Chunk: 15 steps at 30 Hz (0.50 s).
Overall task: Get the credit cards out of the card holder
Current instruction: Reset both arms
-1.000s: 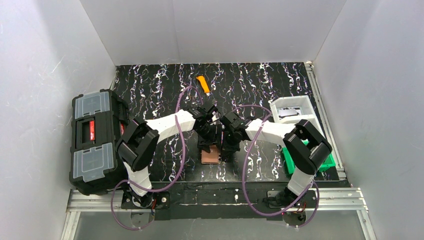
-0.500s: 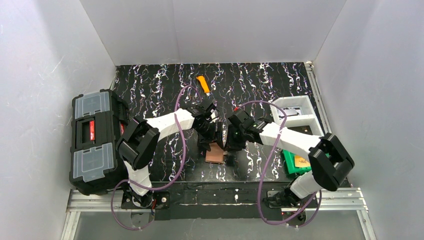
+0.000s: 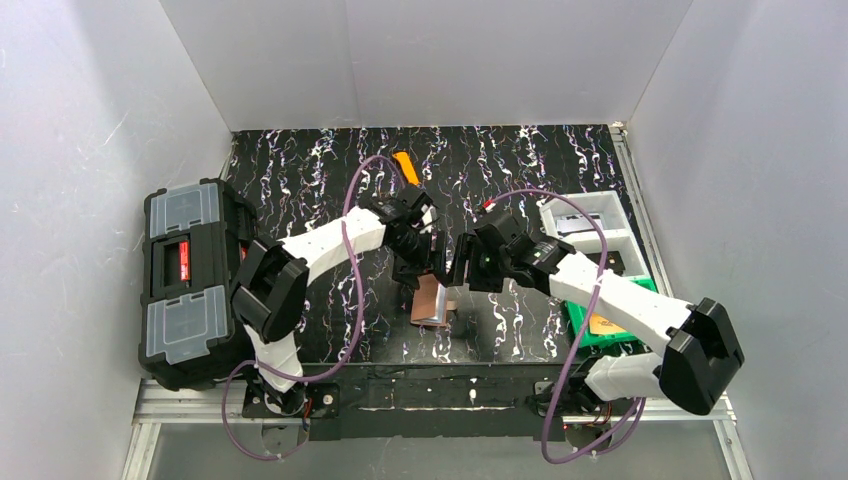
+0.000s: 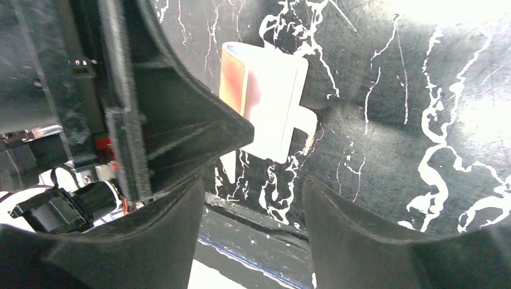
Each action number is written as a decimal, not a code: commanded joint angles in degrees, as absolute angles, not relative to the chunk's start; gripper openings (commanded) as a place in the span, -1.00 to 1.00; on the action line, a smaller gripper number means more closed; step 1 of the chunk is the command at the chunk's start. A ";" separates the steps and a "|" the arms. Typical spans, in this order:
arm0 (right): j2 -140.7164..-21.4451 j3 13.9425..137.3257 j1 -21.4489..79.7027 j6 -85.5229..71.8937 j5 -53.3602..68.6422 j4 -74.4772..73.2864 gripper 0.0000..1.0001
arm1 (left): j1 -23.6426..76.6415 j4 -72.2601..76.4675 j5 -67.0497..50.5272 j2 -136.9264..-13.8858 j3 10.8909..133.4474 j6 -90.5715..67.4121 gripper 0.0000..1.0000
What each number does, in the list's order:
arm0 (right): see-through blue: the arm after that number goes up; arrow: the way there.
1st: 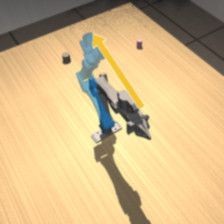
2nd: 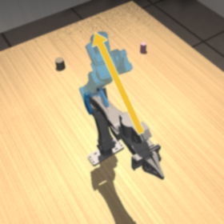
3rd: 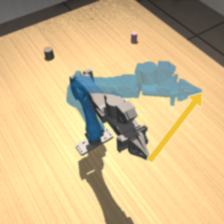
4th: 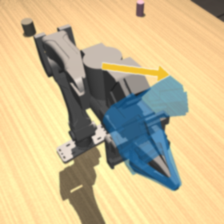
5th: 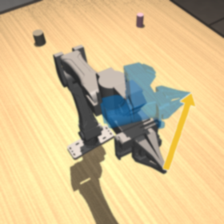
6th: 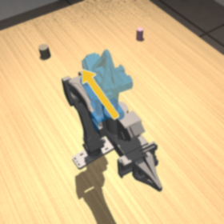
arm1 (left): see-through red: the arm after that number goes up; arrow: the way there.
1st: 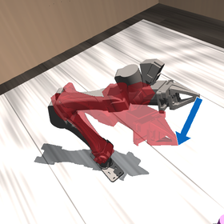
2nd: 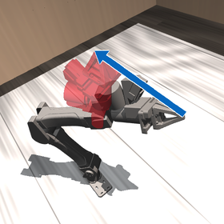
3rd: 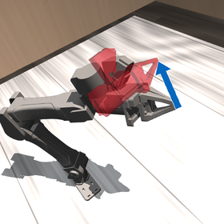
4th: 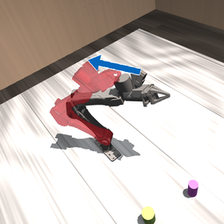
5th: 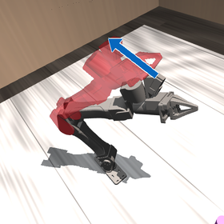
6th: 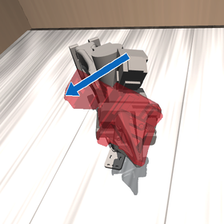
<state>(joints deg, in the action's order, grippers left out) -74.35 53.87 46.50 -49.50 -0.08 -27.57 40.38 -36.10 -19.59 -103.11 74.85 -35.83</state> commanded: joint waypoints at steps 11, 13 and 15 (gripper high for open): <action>-67.99 57.67 45.24 -48.52 -4.04 -28.58 0.63 | 36.97 -42.76 -18.18 -91.97 80.60 -31.99 0.52; -67.20 57.76 45.14 -48.49 -4.32 -28.42 0.70 | 36.04 -42.55 -18.38 -90.41 80.12 -31.31 0.59; -66.14 57.75 45.01 -48.52 -4.96 -28.31 0.80 | 35.23 -42.94 -17.88 -88.40 80.34 -30.53 0.75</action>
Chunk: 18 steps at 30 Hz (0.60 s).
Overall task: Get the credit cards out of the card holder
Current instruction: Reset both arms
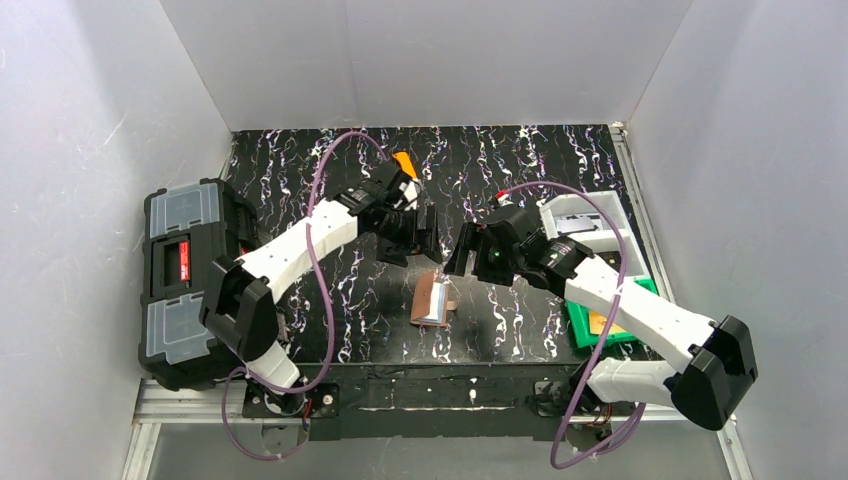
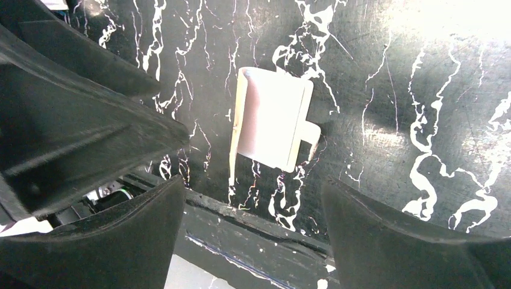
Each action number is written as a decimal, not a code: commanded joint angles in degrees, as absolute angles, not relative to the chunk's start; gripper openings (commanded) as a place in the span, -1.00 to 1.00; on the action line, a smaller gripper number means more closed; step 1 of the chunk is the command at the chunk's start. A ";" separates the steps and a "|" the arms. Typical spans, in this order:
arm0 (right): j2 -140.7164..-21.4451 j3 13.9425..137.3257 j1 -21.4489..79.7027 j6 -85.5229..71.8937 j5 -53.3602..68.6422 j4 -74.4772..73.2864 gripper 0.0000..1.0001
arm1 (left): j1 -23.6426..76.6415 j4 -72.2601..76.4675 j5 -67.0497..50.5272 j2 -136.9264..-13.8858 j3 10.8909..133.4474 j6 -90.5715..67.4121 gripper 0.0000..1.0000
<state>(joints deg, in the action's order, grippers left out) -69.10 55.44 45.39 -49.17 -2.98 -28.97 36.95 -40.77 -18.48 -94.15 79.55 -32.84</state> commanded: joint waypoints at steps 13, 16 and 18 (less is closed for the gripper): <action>-60.63 60.51 44.39 -46.66 -9.75 -29.36 0.97 | 33.44 -49.47 -7.59 -81.49 86.44 -25.76 0.96; -60.14 61.02 44.38 -46.41 -10.18 -29.64 0.97 | 33.25 -48.50 -6.81 -79.86 85.31 -25.93 0.96; -59.88 61.17 44.38 -46.36 -10.52 -30.07 0.97 | 33.18 -47.88 -7.16 -78.97 84.55 -25.72 0.97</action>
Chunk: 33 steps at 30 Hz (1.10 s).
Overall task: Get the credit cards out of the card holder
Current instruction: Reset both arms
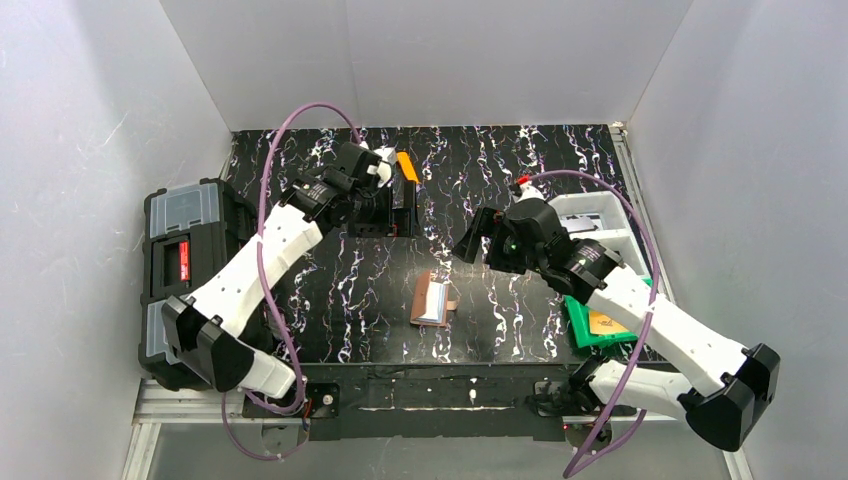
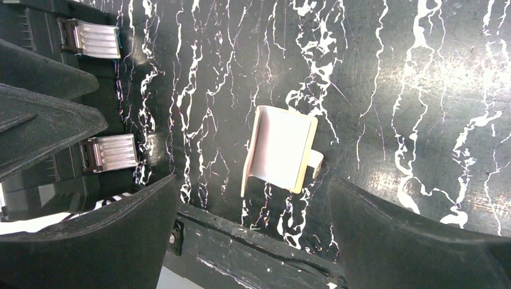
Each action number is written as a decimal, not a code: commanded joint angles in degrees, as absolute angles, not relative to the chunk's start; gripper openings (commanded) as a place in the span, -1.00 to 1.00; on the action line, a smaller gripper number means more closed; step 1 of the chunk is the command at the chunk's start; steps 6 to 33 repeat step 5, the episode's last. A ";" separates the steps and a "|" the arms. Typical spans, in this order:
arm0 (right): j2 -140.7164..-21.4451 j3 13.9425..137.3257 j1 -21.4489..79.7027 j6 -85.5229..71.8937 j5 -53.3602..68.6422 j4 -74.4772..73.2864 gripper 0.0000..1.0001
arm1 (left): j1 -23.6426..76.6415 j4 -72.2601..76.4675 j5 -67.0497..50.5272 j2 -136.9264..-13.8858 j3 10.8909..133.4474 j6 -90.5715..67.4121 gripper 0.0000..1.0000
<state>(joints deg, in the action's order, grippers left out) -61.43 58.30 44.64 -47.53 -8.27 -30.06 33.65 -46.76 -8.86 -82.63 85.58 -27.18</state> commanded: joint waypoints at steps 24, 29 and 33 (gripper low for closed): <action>-59.18 61.17 44.30 -46.23 -11.09 -30.74 0.97 | 32.96 -46.04 -7.15 -77.24 82.85 -25.79 0.96; -59.18 61.17 44.30 -46.23 -11.09 -30.74 0.97 | 32.96 -46.04 -7.15 -77.24 82.85 -25.79 0.96; -59.18 61.17 44.30 -46.23 -11.09 -30.74 0.97 | 32.96 -46.04 -7.15 -77.24 82.85 -25.79 0.96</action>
